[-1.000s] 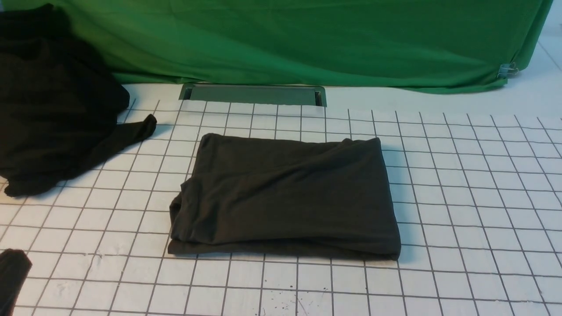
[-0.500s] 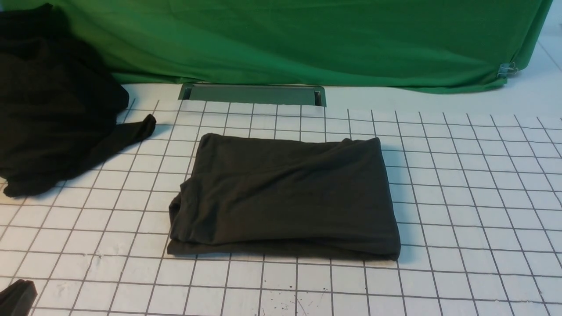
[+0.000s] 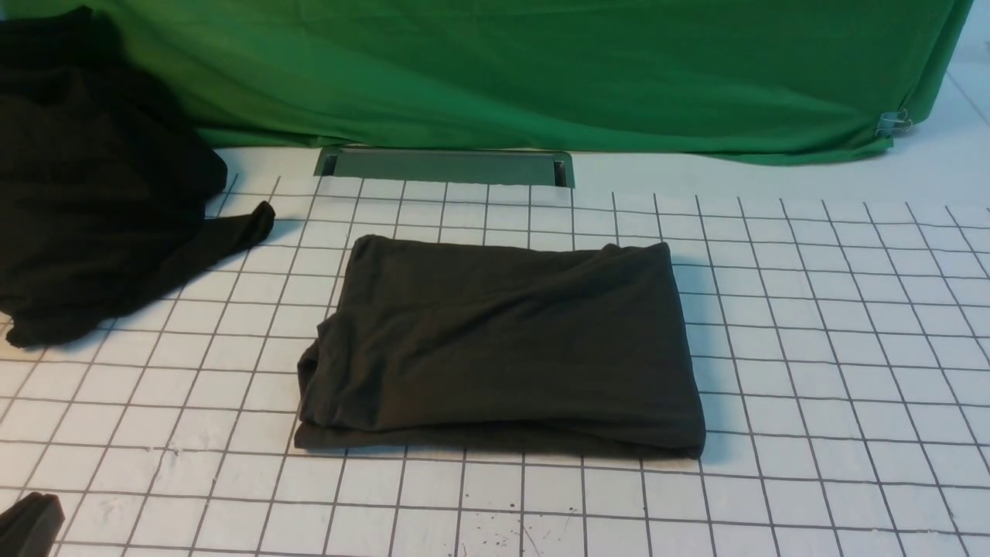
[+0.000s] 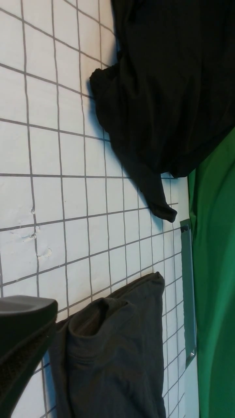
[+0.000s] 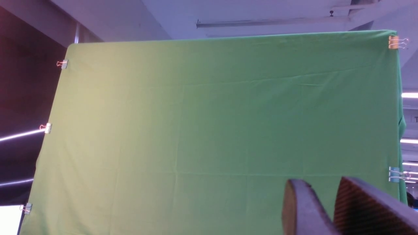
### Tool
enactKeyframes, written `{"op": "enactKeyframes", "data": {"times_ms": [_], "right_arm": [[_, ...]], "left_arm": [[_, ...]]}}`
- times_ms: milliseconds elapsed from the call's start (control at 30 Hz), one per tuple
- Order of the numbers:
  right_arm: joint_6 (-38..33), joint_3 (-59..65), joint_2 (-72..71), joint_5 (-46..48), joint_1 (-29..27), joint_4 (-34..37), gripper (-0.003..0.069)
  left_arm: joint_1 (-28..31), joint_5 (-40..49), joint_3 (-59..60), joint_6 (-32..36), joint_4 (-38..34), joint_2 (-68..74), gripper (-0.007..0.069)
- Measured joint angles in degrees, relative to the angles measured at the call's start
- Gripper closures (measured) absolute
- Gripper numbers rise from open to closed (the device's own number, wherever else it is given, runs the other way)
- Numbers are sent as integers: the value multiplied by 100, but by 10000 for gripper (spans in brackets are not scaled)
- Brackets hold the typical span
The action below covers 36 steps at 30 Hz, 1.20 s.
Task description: Fold a long-sleeved shirt over a white checkered tablecloth.
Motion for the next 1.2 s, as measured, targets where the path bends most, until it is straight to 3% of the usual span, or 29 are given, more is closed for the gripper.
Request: {"op": "enactKeyframes", "data": {"times_ms": [733, 867, 1000, 1200], "right_arm": [[-29, 6, 0, 7, 0, 0, 448], [-199, 123, 0, 199, 0, 0, 440], [-797, 648, 5, 1088, 0, -5, 432], [-922, 1709, -65, 1630, -56, -21, 427]], "left_arm": [[0, 0, 0, 5, 57, 0, 623], [0, 0, 0, 5, 57, 0, 623], [0, 0, 0, 5, 57, 0, 623], [0, 0, 0, 7, 57, 0, 623]]}}
